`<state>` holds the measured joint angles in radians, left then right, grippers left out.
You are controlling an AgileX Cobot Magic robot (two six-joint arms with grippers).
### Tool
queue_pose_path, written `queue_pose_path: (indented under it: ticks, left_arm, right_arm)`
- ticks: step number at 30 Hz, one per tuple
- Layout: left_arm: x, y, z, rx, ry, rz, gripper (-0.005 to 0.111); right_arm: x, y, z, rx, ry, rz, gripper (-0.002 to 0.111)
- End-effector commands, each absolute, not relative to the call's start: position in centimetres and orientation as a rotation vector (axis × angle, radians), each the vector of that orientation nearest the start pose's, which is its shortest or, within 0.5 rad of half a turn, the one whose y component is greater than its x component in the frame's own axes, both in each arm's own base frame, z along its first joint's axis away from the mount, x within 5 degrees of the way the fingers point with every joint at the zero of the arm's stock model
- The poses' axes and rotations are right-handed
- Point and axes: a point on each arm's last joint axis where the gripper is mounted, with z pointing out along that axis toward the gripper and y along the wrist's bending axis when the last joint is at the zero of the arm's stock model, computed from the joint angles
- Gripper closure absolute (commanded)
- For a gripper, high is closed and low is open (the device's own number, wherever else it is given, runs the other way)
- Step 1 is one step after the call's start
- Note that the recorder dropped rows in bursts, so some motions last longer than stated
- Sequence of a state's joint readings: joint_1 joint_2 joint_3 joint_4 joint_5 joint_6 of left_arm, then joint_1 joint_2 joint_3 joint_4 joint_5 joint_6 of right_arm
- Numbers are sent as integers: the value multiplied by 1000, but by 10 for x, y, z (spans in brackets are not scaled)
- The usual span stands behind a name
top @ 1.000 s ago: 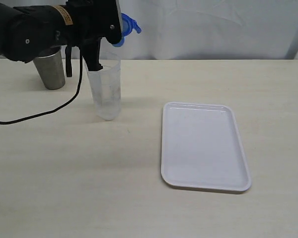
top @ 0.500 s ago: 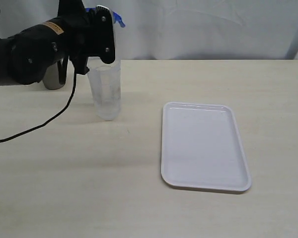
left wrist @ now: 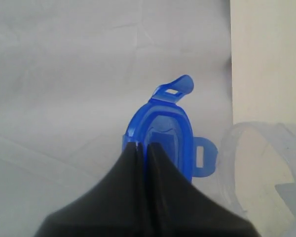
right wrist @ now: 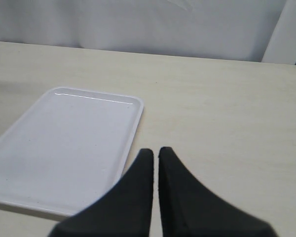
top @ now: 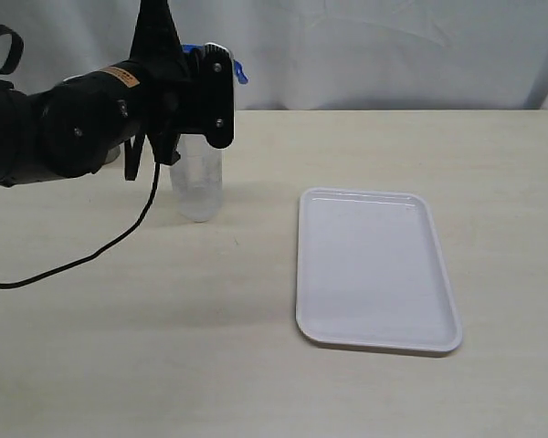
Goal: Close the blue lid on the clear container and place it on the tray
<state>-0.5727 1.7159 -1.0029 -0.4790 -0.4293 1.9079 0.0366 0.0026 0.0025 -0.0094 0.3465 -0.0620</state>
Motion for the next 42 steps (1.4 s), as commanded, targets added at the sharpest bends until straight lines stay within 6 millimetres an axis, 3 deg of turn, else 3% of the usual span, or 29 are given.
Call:
queue_pose_path:
  ticks: [1,22,34,42]
  left_arm:
    - [330,-190,249,1473,1152,792,107]
    - [324,-196,243,1505,1206,713,107]
    - [319,-191,263,1449,1186,735,107]
    - [318,-192,260,1473,1219,687,107]
  right_arm:
    - [53,2,182,-102,1823,-31,104]
    - [53,2,182,-102,1823,-31,104]
    - [53,2,182,-102,1823,-31,104]
    - [53,2,182,-102,1823,-31,104]
